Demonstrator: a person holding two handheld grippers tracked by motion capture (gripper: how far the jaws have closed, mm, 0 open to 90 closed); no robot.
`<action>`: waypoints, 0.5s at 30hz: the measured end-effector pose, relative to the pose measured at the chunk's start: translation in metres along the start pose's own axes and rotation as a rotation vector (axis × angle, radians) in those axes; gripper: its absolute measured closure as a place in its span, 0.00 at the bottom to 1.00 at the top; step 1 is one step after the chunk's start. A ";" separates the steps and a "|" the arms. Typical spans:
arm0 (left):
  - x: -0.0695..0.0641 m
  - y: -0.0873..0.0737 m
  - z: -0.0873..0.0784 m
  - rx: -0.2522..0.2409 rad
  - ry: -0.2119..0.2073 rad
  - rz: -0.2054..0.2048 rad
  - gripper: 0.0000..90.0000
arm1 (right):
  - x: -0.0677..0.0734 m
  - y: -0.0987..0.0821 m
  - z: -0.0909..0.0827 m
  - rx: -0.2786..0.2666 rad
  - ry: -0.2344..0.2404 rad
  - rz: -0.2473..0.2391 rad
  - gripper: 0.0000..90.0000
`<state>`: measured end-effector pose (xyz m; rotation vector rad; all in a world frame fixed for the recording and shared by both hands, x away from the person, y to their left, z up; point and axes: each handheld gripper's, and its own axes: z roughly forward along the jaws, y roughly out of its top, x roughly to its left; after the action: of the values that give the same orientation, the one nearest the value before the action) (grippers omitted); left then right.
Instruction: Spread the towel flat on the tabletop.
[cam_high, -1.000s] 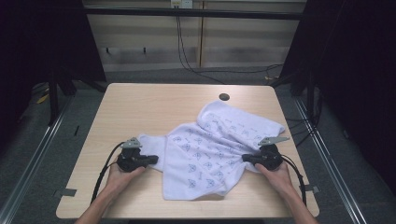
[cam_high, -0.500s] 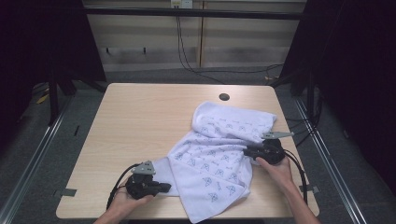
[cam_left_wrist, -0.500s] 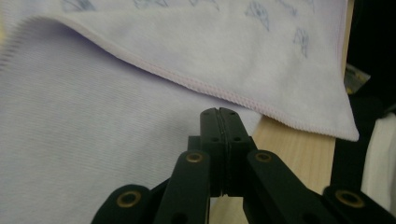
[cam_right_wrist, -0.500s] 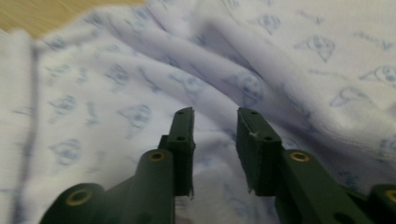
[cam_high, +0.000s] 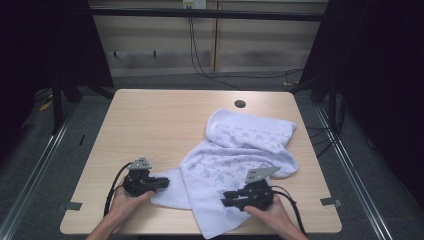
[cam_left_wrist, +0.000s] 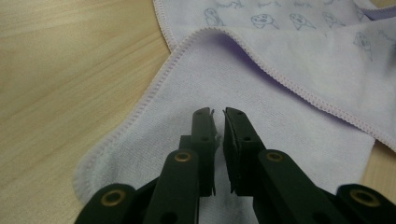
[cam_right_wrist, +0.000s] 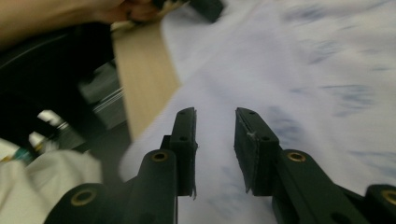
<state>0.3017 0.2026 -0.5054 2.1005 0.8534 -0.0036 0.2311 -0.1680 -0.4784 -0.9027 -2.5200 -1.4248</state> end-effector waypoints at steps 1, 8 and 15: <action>0.001 0.000 0.000 0.000 -0.002 -0.002 0.92 | 0.004 0.000 0.010 0.031 0.031 -0.013 0.76; 0.007 0.003 0.004 -0.019 -0.005 -0.016 0.92 | 0.028 -0.001 0.058 0.167 0.077 -0.134 0.66; 0.012 0.007 0.008 -0.034 0.004 -0.043 0.91 | 0.038 -0.008 0.062 0.116 0.036 -0.202 0.55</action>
<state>0.3170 0.2008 -0.5092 2.0502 0.8952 -0.0079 0.2072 -0.1037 -0.5041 -0.6129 -2.6988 -1.3151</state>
